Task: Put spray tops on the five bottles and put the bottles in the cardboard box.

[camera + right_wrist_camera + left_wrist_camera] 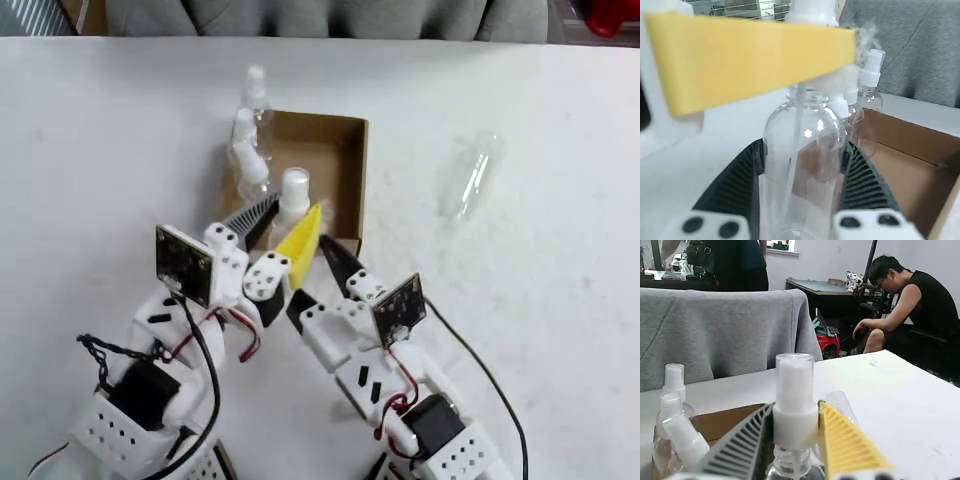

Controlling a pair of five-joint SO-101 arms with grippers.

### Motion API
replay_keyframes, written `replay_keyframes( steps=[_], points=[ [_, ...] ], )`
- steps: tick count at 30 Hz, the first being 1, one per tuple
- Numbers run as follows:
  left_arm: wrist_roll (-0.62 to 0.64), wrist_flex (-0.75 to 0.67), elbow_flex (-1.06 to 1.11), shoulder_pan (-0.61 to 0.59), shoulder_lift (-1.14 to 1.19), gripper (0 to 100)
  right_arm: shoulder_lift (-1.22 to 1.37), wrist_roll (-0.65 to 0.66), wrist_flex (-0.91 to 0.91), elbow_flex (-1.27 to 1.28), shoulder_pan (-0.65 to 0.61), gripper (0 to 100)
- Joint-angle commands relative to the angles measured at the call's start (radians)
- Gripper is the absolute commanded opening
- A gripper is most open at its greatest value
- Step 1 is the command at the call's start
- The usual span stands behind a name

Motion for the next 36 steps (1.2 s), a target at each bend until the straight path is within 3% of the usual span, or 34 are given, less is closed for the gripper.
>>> replay_keyframes(
  steps=[1, 5, 14, 26, 31, 34, 36],
  points=[
    [0.057, 0.055, -0.017, 0.008, -0.019, 19, -0.012, 0.011, -0.015, 0.003, 0.002, 1.6],
    [0.081, 0.069, -0.015, 0.002, -0.019, 25, -0.012, 0.011, -0.015, 0.009, 0.002, 1.6],
    [0.081, 0.074, -0.017, -0.088, -0.067, 25, -0.012, 0.011, -0.016, 0.011, 0.002, 1.6],
    [0.074, 0.327, -0.025, -0.076, -0.449, 24, -0.012, 0.011, -0.016, 0.011, 0.007, 1.6],
    [0.074, 0.382, -0.098, -0.071, -0.461, 24, -0.012, 0.005, -0.022, 0.005, 0.087, 1.6],
    [0.074, 0.377, -0.12, -0.067, -0.458, 19, -0.012, 0.003, -0.035, 0.0, 0.136, 1.6],
    [0.074, 0.374, -0.12, -0.067, -0.458, 8, -0.012, 0.003, -0.051, -0.002, 0.157, 1.6]
  ],
)
